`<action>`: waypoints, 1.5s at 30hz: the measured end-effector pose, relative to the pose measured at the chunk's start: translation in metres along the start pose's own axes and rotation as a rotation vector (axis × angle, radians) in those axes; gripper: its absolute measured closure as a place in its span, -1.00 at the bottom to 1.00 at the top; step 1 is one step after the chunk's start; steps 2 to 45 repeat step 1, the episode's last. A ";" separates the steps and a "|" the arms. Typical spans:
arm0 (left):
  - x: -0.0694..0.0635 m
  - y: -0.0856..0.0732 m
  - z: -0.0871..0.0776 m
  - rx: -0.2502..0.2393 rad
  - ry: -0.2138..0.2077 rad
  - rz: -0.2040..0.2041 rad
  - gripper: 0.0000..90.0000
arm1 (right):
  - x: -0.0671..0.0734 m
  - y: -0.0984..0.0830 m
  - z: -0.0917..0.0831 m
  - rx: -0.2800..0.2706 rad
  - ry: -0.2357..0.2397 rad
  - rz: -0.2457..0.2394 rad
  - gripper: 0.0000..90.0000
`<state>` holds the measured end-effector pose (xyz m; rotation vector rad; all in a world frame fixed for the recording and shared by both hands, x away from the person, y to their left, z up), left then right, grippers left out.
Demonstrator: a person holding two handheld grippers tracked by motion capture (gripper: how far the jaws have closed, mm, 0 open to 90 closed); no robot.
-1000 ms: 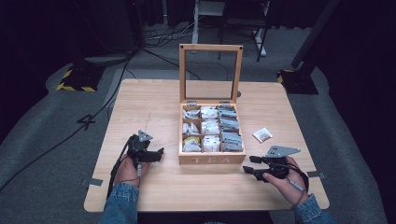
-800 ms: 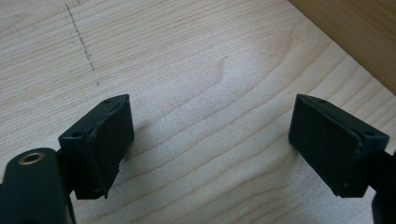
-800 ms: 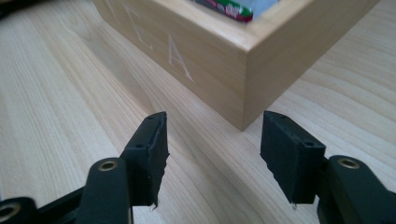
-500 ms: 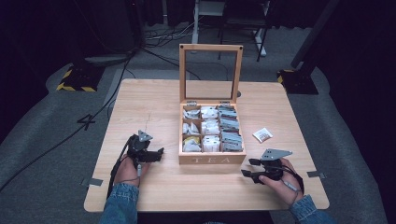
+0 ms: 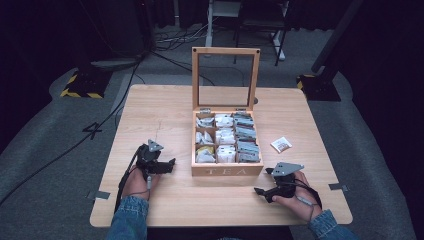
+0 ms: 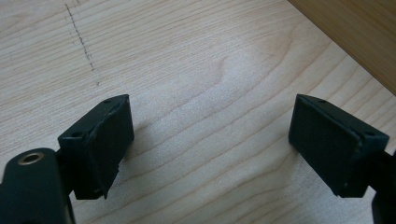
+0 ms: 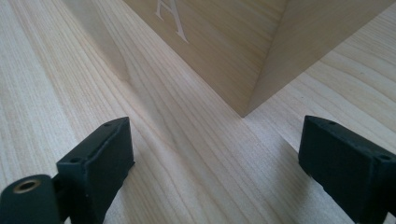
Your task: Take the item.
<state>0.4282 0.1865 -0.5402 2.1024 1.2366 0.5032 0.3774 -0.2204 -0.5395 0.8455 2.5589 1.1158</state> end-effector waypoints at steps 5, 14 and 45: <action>0.000 0.000 0.000 0.000 0.000 0.000 -0.68 | 0.000 0.000 0.000 0.000 0.000 0.000 -0.77; 0.000 0.000 0.000 0.000 0.000 0.000 -0.68 | 0.000 0.000 0.000 0.000 0.000 0.000 -0.77; 0.000 0.000 0.000 0.000 0.000 0.000 -0.68 | 0.000 0.000 0.000 0.000 0.000 0.000 -0.77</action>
Point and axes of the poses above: each handheld gripper's, and its own axes: z roughly forward along the jaws, y roughly out of its top, x roughly to its left, the point moved 5 cm from there along z, roughly forward along the jaws, and after that the axes turned 2 degrees about z, right-handed, at the moved point
